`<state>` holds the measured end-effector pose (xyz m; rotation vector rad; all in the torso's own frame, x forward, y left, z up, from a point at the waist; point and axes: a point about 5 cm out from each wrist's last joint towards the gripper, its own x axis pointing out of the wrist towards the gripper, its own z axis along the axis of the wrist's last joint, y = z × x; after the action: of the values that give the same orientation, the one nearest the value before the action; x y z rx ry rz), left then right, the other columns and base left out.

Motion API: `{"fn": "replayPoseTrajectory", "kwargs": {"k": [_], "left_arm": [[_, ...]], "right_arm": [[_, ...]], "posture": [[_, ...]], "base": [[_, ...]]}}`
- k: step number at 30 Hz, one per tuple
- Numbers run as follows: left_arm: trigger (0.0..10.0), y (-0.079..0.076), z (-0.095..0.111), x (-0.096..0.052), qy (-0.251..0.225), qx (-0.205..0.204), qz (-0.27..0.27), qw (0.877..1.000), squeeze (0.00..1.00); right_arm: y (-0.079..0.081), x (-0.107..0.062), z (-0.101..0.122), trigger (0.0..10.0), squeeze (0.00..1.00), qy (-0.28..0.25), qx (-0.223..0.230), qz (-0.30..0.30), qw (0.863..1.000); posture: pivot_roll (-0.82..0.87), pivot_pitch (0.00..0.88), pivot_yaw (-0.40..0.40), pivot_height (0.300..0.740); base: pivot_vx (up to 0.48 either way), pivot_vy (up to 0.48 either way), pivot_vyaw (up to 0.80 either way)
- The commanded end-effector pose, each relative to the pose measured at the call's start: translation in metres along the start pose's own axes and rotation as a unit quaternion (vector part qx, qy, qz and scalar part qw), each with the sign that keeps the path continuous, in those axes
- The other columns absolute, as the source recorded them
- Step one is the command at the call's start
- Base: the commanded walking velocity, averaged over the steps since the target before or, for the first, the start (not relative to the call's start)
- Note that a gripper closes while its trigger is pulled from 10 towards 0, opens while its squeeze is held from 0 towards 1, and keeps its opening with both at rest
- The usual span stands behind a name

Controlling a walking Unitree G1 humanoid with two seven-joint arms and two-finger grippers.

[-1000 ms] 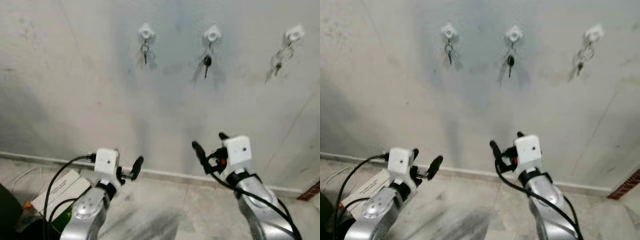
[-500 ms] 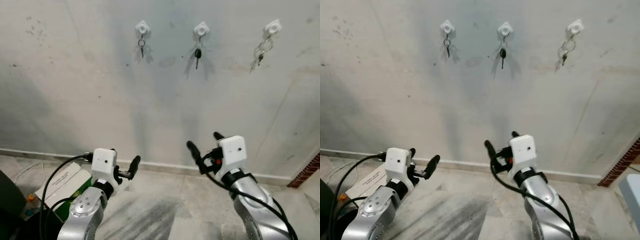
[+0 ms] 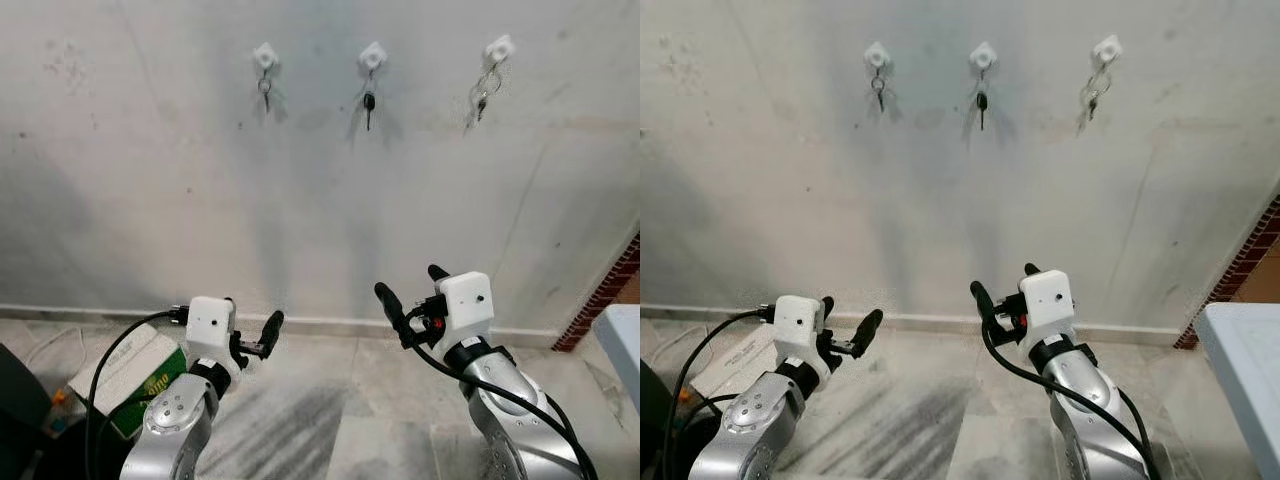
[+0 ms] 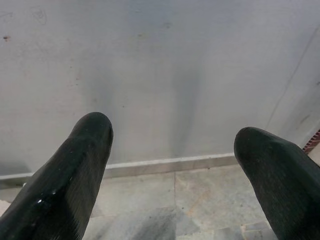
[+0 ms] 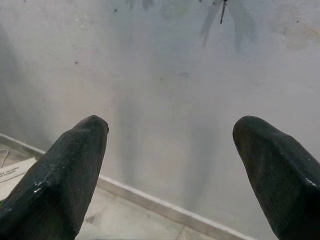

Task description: Hang keys on a hook

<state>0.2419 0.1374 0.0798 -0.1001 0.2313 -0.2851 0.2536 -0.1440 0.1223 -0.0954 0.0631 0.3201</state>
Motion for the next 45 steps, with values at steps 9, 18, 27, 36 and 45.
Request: {"fn": "replayPoseTrajectory", "kwargs": {"k": [9, 18, 27, 36, 45], "left_arm": [[10.0, 0.001, 0.003, 0.002, -0.009, -0.003, 0.01, 1.0, 0.0], [10.0, -0.004, 0.0, 0.006, -0.013, -0.02, 0.019, 1.0, 0.0], [10.0, -0.003, -0.001, 0.008, -0.012, -0.015, 0.018, 1.0, 0.0], [10.0, -0.003, 0.0, 0.01, -0.01, -0.009, 0.012, 1.0, 0.0], [10.0, -0.002, 0.002, 0.011, -0.013, -0.01, 0.011, 1.0, 0.0]], "right_arm": [[-0.011, 0.001, 0.005, 10.0, 0.0, -0.004, -0.02, -0.033, 0.999], [-0.018, 0.002, 0.011, 10.0, 0.0, -0.002, -0.038, -0.025, 0.999], [-0.017, 0.005, 0.01, 10.0, 0.0, -0.002, -0.033, -0.027, 0.999], [-0.016, 0.003, 0.008, 10.0, 0.0, 0.0, -0.03, -0.032, 0.999], [-0.015, 0.005, 0.008, 10.0, 0.0, -0.003, -0.026, -0.033, 0.999]], "posture": [[-0.06, 0.0, 0.047, 0.74], [-0.08, 0.0, 0.001, 0.74], [-0.08, 0.0, 0.016, 0.74], [-0.08, 0.0, 0.032, 0.74], [-0.08, 0.0, 0.035, 0.74]], "base": [[0.0, 0.0, 0.0], [-0.053, 0.067, 0.0], [-0.284, 0.391, 0.0], [-0.284, 0.39, 0.0], [-0.093, 0.406, 0.0]]}}
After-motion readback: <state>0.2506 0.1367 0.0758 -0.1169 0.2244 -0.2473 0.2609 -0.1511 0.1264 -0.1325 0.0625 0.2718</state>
